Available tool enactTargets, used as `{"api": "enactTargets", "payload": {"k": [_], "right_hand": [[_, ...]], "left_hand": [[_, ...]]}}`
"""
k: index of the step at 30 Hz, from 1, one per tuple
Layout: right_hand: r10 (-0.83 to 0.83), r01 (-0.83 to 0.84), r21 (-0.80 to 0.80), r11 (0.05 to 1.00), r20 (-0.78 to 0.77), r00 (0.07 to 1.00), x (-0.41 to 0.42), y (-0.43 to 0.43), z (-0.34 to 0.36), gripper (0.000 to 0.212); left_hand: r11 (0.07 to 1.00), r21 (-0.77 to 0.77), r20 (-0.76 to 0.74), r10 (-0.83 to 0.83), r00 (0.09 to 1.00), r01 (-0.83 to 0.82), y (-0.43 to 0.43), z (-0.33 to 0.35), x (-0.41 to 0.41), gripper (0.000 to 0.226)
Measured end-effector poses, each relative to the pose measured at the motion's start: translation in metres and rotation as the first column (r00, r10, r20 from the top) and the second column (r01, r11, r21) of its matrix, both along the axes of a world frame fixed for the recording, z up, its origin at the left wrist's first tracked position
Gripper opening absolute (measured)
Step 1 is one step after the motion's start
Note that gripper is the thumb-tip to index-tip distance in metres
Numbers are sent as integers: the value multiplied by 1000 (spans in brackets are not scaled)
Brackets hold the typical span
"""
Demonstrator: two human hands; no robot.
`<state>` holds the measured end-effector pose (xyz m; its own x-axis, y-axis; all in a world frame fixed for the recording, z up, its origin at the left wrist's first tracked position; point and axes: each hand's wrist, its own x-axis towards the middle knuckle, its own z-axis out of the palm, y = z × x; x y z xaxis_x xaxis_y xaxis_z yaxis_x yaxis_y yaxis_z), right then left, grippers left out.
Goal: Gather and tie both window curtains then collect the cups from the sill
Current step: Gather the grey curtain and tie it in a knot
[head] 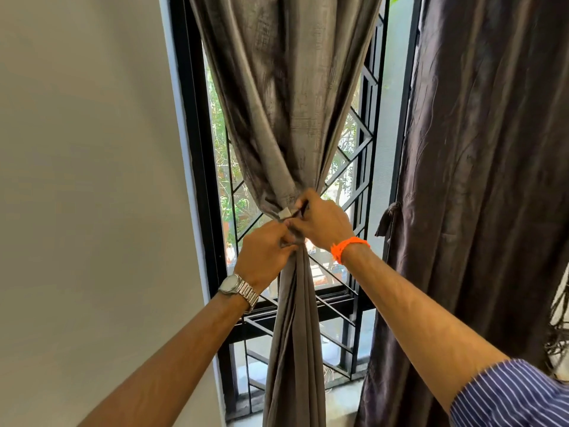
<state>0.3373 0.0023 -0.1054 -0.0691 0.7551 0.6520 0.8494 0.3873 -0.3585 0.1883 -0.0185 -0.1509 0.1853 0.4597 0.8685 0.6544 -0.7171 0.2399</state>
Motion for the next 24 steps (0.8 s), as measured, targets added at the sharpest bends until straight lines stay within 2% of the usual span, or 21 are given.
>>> {"api": "enactTargets", "payload": {"k": [2, 4, 7, 10, 14, 18, 21, 24], "right_hand": [[-49, 46, -29, 999, -87, 995, -4, -1, 2, 33], [-111, 107, -45, 993, -96, 989, -8, -4, 1, 27], [-119, 118, -33, 992, -18, 993, -14, -9, -8, 19], [-46, 46, 4, 999, 61, 997, -15, -10, -17, 9], [32, -33, -3, 999, 191, 981, -15, -15, -32, 22], [0, 17, -64, 998, 254, 967, -13, -19, -32, 31], [0, 68, -188, 980, 338, 941, -7, -17, -19, 36], [42, 72, -277, 958, 383, 923, -1, -12, -13, 24]], "left_hand": [[1000, 29, -24, 13, 1000, -12, -1, -3, -3, 17], [998, 61, -59, 23, 998, -20, -1, -6, -5, 15], [995, 98, -137, 36, 990, -23, 0, -11, -8, 13], [997, 80, -164, 34, 986, -21, 2, -12, -13, 13], [997, 66, -120, 42, 992, -34, 7, -3, -18, 12], [1000, 11, -95, 20, 995, -19, 13, 4, -22, 12], [999, -39, -56, 7, 998, -9, 14, 10, -21, 13], [995, -99, 5, -26, 1000, 26, 14, 15, -19, 13]]}}
